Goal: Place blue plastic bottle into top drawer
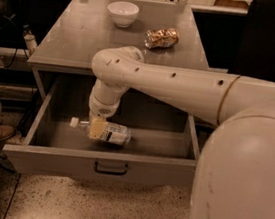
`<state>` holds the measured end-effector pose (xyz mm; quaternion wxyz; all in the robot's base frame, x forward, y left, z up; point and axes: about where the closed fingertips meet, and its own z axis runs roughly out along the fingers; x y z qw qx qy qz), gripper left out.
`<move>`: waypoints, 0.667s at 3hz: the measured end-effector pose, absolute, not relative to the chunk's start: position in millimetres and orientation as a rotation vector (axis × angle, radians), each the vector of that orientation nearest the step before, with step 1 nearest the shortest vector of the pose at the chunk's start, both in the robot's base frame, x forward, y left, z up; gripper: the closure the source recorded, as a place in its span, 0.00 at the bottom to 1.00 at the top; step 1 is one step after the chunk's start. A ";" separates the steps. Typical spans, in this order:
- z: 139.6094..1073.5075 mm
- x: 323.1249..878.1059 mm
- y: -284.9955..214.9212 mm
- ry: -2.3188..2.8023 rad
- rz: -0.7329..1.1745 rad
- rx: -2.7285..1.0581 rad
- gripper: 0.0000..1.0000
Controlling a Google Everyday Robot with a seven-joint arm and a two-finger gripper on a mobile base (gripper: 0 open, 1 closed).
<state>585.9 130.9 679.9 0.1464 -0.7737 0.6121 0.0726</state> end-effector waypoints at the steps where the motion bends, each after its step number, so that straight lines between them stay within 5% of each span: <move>1: 669.2 587.8 137.0 1.772 0.298 -2.229 1.00; 2: 665.3 593.0 134.4 1.814 0.346 -2.150 0.98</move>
Offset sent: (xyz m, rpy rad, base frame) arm 0.0161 -0.0012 -0.0135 0.1294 0.0893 -0.1133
